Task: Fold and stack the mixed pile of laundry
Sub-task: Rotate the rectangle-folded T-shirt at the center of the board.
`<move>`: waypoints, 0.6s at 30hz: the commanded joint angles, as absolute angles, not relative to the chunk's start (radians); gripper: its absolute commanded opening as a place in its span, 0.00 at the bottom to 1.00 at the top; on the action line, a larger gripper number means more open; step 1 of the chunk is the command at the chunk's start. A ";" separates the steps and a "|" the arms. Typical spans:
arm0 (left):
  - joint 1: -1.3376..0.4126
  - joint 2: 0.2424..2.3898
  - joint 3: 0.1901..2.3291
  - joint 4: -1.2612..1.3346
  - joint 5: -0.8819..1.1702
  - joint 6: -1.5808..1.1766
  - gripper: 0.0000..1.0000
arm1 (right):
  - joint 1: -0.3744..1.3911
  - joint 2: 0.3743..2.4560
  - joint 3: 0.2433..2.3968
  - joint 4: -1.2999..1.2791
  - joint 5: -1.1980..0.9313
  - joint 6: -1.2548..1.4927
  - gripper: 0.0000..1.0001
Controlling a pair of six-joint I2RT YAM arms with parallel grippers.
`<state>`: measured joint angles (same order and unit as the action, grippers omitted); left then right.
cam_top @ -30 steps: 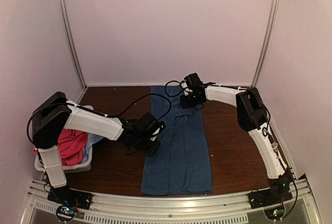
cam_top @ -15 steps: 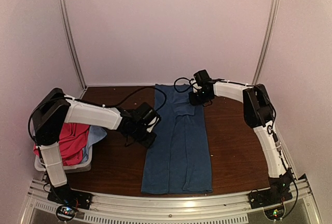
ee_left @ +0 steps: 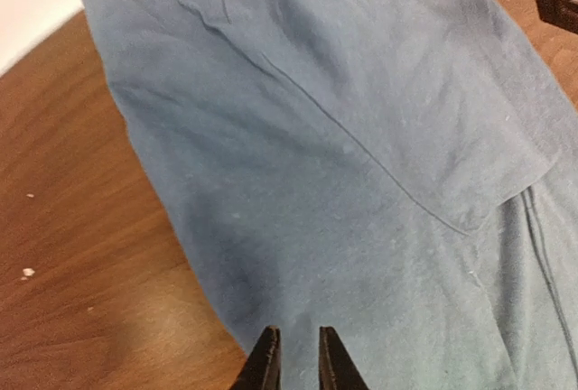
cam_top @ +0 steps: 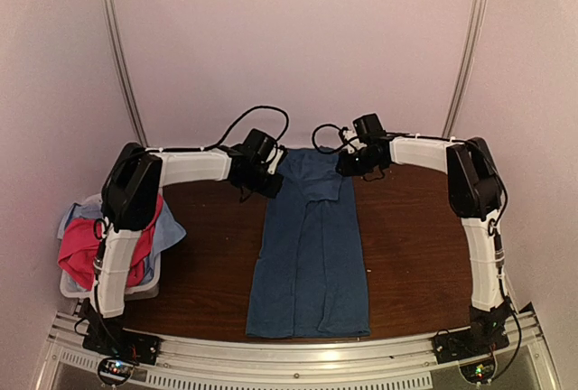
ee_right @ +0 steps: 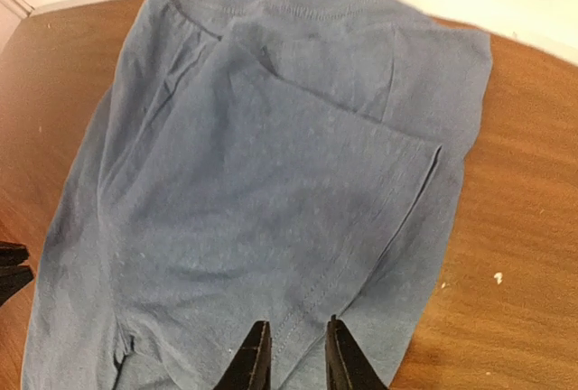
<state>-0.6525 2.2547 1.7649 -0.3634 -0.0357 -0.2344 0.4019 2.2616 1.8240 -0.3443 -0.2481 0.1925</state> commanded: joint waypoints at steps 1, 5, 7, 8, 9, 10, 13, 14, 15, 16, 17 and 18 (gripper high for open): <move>-0.658 2.366 1.846 -0.370 0.000 -0.222 0.15 | 0.406 2.283 1.769 -0.303 -0.307 0.220 0.22; -0.640 2.445 1.906 -0.388 0.000 -0.246 0.13 | 0.407 2.317 1.765 -0.297 -0.305 0.226 0.21; -0.624 2.483 1.945 -0.411 0.000 -0.257 0.13 | 0.404 2.347 1.787 -0.306 -0.295 0.227 0.21; -0.614 2.506 1.967 -0.427 0.000 -0.264 0.12 | 0.402 2.368 1.808 -0.318 -0.295 0.228 0.20; -0.603 2.522 1.987 -0.439 0.000 -0.270 0.12 | 0.400 2.389 1.829 -0.327 -0.297 0.231 0.20; -0.590 2.535 2.006 -0.445 0.000 -0.277 0.12 | 0.397 2.407 1.852 -0.334 -0.299 0.234 0.20; -0.552 2.560 2.054 -0.458 0.045 -0.282 0.11 | 0.391 2.459 1.922 -0.348 -0.296 0.242 0.20; -0.544 2.565 2.064 -0.454 0.055 -0.279 0.11 | 0.387 2.479 1.951 -0.356 -0.296 0.245 0.20; -0.537 2.567 2.076 -0.453 0.062 -0.274 0.12 | 0.382 2.494 1.983 -0.368 -0.299 0.247 0.20; -0.532 2.568 2.089 -0.453 0.078 -0.266 0.12 | 0.377 2.510 2.016 -0.385 -0.301 0.247 0.20; -0.531 2.563 2.094 -0.452 0.089 -0.254 0.13 | 0.374 2.519 2.046 -0.397 -0.303 0.245 0.20; -0.530 2.553 2.097 -0.454 0.092 -0.248 0.15 | 0.370 2.520 2.066 -0.403 -0.311 0.243 0.20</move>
